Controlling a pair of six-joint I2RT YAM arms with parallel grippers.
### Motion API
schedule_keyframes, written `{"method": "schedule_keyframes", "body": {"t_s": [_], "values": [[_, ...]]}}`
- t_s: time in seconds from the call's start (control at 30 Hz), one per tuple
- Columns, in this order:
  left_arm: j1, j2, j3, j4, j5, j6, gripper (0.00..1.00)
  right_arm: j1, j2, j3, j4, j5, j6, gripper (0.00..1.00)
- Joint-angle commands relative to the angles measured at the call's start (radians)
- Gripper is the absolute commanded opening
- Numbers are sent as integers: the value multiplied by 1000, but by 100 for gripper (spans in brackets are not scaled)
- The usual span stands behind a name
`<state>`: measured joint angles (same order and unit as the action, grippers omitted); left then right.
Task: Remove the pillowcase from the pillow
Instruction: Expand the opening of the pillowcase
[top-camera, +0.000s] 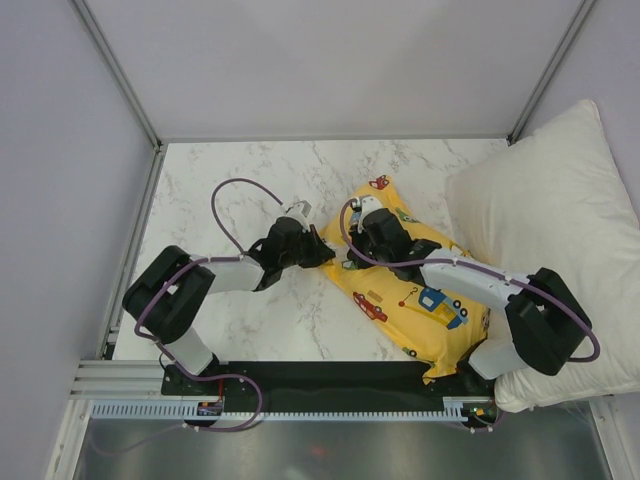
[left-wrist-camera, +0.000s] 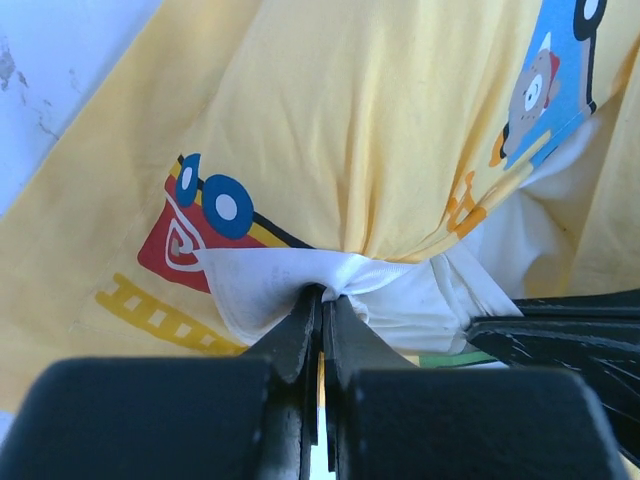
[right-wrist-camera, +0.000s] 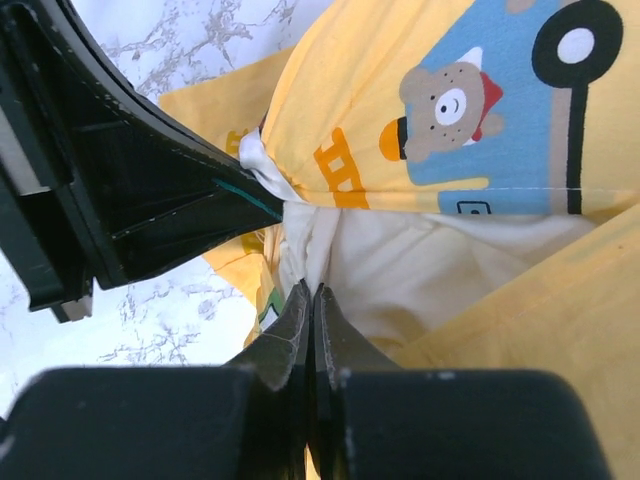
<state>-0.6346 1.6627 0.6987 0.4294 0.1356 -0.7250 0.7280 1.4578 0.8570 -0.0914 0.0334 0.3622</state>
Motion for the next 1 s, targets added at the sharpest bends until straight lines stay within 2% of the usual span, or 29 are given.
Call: {"method": "schedule_keyframes", "body": {"t_s": [0.0, 0.33, 0.47, 0.57, 0.6, 0.7, 0.8, 0.97], "values": [[35, 71, -45, -158, -332, 72, 2, 24, -109, 4, -136, -162, 35, 0], [-111, 40, -131, -46, -304, 13, 2, 33, -163, 111, -209, -60, -66, 0], [-163, 32, -180, 34, -255, -31, 2, 39, -148, 198, -222, -85, -107, 1], [-178, 5, -240, 112, -228, -73, 2, 42, -100, 247, -223, -86, -112, 22], [-181, -3, -270, 143, -223, -82, 2, 40, -67, 258, -225, -75, -111, 39], [-186, -36, -309, 170, -199, -103, 2, 42, 1, 278, -225, -59, -91, 62], [-194, -64, -343, 229, -165, -120, 2, 65, 58, 283, -212, -66, -75, 66], [-211, -101, -360, 253, -163, -126, 2, 91, 105, 264, -223, 6, -25, 66]]}}
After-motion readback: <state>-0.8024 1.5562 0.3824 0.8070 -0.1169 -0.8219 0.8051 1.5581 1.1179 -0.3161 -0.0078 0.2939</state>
